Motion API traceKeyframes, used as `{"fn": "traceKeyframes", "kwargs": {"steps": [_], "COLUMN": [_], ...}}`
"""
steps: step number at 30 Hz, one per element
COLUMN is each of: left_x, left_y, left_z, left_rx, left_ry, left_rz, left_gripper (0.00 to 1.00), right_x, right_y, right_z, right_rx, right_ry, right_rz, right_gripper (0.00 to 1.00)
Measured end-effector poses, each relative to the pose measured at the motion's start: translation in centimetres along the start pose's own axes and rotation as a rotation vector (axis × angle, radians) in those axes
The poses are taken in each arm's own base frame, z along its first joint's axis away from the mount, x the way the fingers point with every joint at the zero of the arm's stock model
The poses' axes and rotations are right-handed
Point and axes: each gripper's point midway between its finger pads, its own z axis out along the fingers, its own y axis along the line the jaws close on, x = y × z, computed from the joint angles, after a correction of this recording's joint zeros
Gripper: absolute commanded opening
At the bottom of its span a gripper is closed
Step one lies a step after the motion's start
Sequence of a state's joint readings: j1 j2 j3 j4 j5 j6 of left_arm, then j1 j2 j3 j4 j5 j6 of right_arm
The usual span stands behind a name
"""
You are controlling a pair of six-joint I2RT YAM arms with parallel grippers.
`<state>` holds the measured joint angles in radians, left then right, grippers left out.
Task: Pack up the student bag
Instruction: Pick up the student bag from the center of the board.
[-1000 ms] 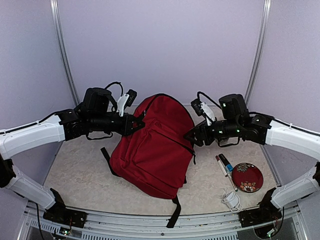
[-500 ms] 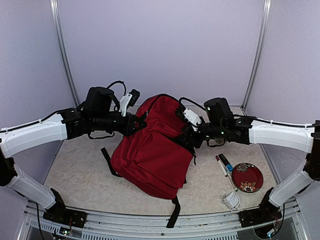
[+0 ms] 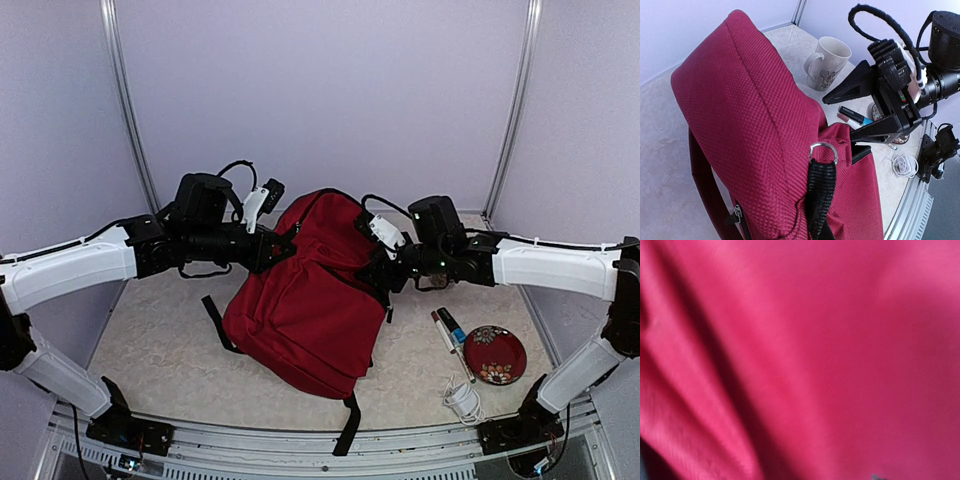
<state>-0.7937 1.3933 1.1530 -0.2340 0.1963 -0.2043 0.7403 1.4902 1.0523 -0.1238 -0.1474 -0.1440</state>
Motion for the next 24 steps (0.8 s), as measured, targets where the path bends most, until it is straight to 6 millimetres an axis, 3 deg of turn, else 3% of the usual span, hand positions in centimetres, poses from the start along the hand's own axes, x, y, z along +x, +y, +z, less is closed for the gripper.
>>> {"fn": "traceKeyframes", "kwargs": {"steps": [2, 10, 17, 24], "left_x": [0.1, 0.2, 0.4, 1.4], "left_y": [0.0, 0.1, 0.1, -1.4], "left_z": [0.1, 0.1, -0.1, -2.9], "left_rx": [-0.001, -0.009, -0.007, 0.012], "left_ry": [0.002, 0.009, 0.008, -0.065], "left_rz": [0.003, 0.016, 0.032, 0.135], "left_gripper": [0.00, 0.00, 0.00, 0.00], "right_x": [0.6, 2.7, 2.2, -2.2], "right_y": [0.4, 1.1, 1.1, 0.9], "right_z": [0.2, 1.7, 1.3, -0.3], "right_rx": [-0.023, -0.073, -0.081, -0.074], "right_ry": [0.009, 0.060, 0.071, 0.028], "right_rz": [-0.009, 0.000, -0.022, -0.092], "right_gripper": [0.55, 0.00, 0.00, 0.00]}}
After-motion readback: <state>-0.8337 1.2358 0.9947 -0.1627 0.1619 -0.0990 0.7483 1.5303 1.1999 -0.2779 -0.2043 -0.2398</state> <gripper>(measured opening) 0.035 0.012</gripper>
